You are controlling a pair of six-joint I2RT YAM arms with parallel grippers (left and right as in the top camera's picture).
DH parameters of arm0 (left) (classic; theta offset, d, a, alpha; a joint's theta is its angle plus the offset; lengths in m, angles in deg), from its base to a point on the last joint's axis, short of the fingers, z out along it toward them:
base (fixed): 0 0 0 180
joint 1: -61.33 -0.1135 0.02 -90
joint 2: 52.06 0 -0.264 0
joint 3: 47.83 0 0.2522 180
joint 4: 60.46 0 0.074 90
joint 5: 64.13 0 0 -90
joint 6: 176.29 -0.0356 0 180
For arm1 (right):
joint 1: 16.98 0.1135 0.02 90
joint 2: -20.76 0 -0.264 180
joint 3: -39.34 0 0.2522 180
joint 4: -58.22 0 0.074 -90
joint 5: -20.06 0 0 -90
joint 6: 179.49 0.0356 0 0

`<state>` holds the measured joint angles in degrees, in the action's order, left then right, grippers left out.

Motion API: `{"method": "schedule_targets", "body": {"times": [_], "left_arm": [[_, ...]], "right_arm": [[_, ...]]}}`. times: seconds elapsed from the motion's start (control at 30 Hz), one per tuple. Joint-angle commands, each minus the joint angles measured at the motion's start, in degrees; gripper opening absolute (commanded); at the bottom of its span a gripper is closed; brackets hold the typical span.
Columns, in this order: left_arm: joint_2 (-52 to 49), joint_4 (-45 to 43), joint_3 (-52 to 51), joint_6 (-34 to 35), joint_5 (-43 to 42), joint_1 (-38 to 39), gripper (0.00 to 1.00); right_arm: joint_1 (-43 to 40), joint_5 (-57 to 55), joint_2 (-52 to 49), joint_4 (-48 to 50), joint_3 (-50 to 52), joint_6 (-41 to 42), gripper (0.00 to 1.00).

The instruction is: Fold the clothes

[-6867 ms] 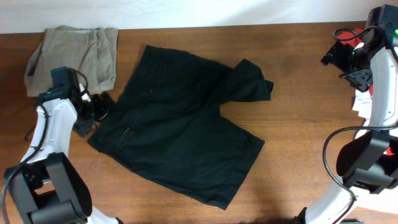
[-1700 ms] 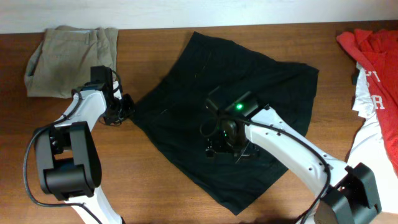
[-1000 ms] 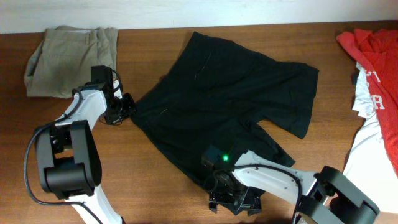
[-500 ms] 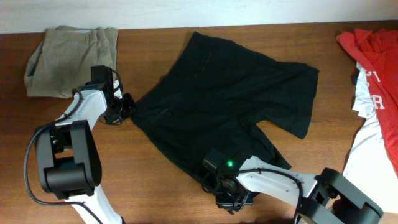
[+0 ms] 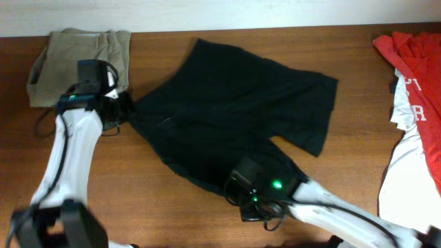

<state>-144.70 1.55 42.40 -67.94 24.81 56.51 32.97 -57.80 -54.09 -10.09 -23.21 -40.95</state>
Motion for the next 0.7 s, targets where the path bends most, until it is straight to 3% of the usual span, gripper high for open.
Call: {"method": "schedule_targets", "body": {"times": [0.0,0.23,0.33,0.5,0.67], "left_arm": [[7.67,1.73,1.11,3.19,7.34,-0.22,0.00],[21.11,6.97,1.11,7.19,7.54,-0.85,0.00],[26.49,6.23,1.11,7.37,7.58,-0.87,0.00],[28.00,2.97,1.11,7.37,7.54,-0.85,0.00],[20.48,2.29,1.09,7.37,7.56,-0.85,0.01]], "right_arm": [[2.45,-3.67,7.26,-0.11,-1.38,-1.73,0.04],[18.16,-14.86,15.47,-0.13,-1.51,12.24,0.04],[20.55,-22.25,18.36,-1.92,-3.30,12.41,0.04],[16.68,-38.03,21.79,-10.49,-11.72,10.60,0.04],[4.66,-39.39,20.13,-9.51,-14.49,2.62,0.04]]}}
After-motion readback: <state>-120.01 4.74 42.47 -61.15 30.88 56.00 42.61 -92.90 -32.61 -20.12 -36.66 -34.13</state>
